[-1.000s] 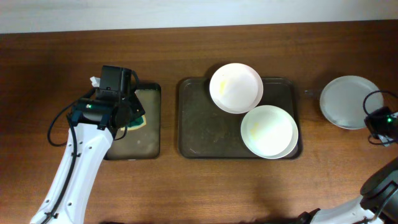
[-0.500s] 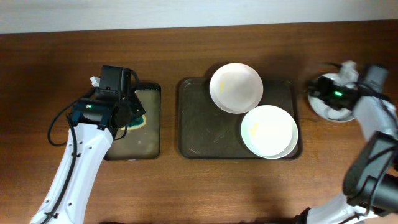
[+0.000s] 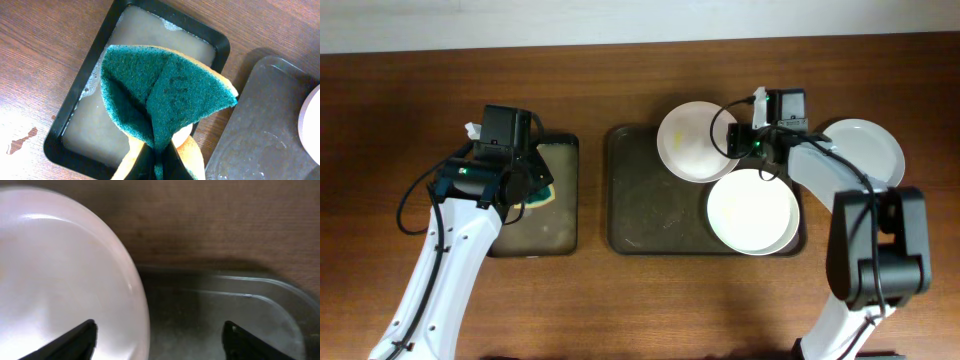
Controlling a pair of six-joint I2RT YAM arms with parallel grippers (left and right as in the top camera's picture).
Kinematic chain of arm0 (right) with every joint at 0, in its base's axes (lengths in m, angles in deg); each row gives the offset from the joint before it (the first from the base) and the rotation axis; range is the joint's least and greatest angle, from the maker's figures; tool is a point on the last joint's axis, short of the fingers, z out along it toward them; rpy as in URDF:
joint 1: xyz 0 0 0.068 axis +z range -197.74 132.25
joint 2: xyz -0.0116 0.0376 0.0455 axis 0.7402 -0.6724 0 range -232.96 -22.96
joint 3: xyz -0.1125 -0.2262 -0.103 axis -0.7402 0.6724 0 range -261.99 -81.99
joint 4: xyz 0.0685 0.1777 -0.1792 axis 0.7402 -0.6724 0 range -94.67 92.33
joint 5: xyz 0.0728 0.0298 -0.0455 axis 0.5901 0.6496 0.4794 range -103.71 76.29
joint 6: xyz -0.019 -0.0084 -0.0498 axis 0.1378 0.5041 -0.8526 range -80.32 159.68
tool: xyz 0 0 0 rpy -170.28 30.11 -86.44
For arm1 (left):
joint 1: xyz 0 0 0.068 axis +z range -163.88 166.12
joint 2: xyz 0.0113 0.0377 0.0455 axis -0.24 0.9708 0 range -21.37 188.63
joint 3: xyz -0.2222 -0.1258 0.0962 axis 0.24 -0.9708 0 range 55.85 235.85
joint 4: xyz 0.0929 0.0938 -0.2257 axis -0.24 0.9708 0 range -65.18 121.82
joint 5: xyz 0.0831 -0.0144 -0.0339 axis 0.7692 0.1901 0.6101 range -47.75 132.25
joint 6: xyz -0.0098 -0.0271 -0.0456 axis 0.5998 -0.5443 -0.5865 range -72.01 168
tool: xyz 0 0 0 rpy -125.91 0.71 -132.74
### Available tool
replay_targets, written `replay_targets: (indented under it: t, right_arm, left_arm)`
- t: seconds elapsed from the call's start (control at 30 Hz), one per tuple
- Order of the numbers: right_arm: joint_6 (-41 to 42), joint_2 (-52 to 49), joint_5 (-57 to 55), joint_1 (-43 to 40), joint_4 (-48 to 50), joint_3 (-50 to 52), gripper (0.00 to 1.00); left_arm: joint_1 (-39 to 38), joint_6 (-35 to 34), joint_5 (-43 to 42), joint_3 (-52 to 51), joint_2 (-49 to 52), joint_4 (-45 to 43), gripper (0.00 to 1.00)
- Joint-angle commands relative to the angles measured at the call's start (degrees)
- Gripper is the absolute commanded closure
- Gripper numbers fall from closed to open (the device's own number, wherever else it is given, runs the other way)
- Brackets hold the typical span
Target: Clean dirty plates on tray and stack at the side
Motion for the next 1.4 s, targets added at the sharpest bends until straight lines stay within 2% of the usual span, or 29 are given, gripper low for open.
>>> replay_targets:
  t: [0.0,0.07,0.13,0.23,0.37,0.57,0.7,0.87,1.07,1.13,1.37]
  right_arm:
    - [-0.35,-2.80,1.92,0.39,1.64,-0.17,0.28]
    - [-0.35,-3.10,1.88,0.68,2.10,-0.17,0.46]
    - [-0.33,-3.10,1.90,0.90,2.47,-0.17,0.54]
    - [-0.33,-3.10,1.90,2.01,2.54,-0.17,0.77]
    - [-0.33,-3.10,1.92,3.43,1.86,-0.17,0.94]
    - [-0.33,-3.02,6.62,7.52,-1.31,-0.20,0.96]
    - [-0.33,-2.75,10.12,10.91,-5.05,-0.37,0.96]
    - [-0.33,-2.71,10.08,13.51,-12.81,-0.90,0.96]
    - [-0.33,-2.71,8.31,13.44,-15.28,-0.90,0.96]
    - [-0.33,-2.71,8.11,13.44,-16.48,-0.90,0.89]
    - [-0.33,-2.71,8.11,13.44,-20.04,-0.87,0.90]
  left_arm:
    - [0.28,0.87,0.00,-0.26,-0.13,-0.33,1.00]
    - [0.28,0.85,0.00,-0.28,-0.09,-0.35,1.00]
    - [0.28,0.85,0.00,-0.28,0.00,-0.44,1.00]
    - [0.28,0.87,0.00,-0.28,0.61,-0.50,1.00]
    - [0.28,0.87,0.00,-0.33,1.77,-0.50,1.00]
    - [0.28,0.96,-3.48,-0.33,4.15,-1.84,1.00]
    - [-0.44,6.01,-9.07,-0.33,5.01,-4.24,1.00]
    - [-3.74,5.97,-9.03,-0.33,5.33,-5.11,1.00]
    - [-7.89,5.81,-9.07,-0.33,7.21,-7.74,1.00]
    - [-9.73,5.60,-9.51,-0.33,8.87,-9.29,1.00]
    - [-15.28,4.09,-15.65,-0.33,18.97,-17.73,1.00]
